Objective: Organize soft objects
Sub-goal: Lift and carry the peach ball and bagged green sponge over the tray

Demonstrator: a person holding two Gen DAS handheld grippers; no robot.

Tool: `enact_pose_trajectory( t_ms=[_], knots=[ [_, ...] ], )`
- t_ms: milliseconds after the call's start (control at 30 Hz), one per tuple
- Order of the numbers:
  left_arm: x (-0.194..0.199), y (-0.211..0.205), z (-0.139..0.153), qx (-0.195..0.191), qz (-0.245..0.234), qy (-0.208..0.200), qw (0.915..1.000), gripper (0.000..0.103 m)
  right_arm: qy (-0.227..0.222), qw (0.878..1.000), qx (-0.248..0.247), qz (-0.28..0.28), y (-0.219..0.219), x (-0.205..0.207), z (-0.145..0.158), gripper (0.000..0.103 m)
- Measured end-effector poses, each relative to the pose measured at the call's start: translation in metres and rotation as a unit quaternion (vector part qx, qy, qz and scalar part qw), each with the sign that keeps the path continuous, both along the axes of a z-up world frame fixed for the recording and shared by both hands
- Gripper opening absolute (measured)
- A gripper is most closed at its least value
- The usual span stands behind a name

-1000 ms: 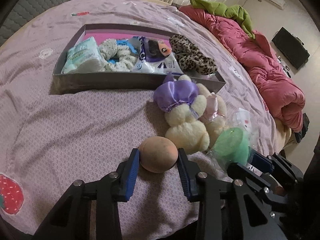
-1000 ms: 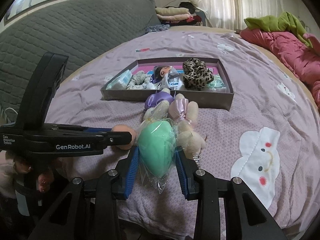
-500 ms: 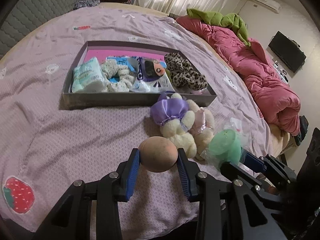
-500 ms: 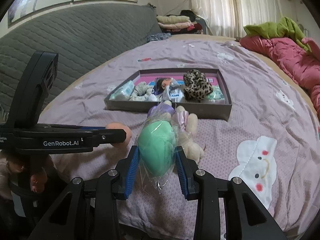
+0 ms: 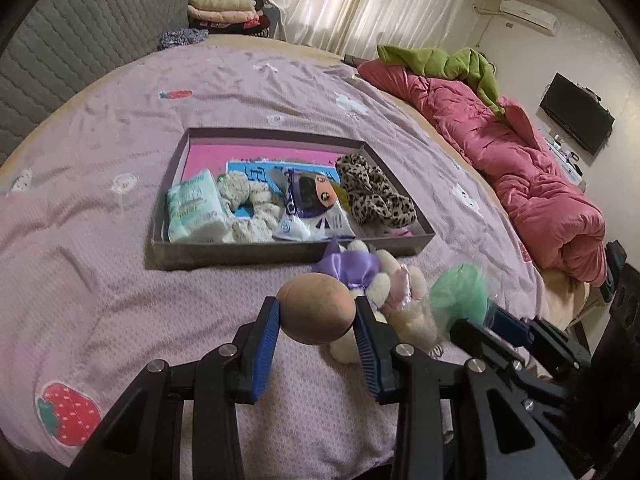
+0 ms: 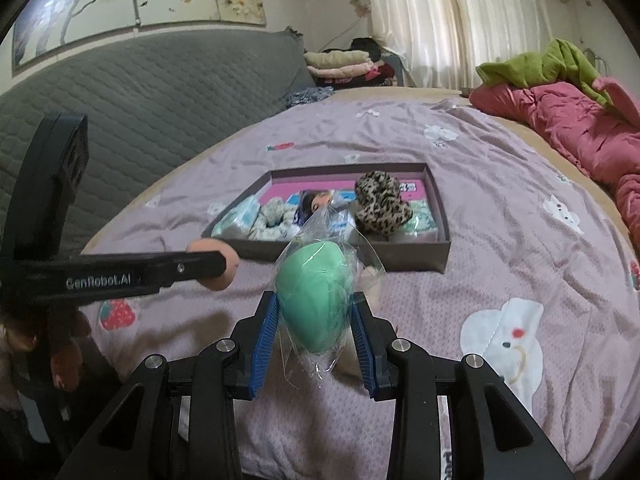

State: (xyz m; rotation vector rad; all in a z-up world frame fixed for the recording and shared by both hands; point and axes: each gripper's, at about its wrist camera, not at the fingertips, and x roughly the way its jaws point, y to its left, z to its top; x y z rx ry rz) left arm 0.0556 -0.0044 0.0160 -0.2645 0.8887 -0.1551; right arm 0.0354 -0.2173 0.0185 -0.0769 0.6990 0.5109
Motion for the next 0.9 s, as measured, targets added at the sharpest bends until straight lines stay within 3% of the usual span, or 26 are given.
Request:
enact_pose_trajectory(
  t_ms=[900],
  knots=[
    [0.049,0.021,0.008,0.018,0.051,-0.022,0.9983,0.038,-0.045,0.998,0.029,-0.017,0.02,0.066,0.018,0.038]
  ],
)
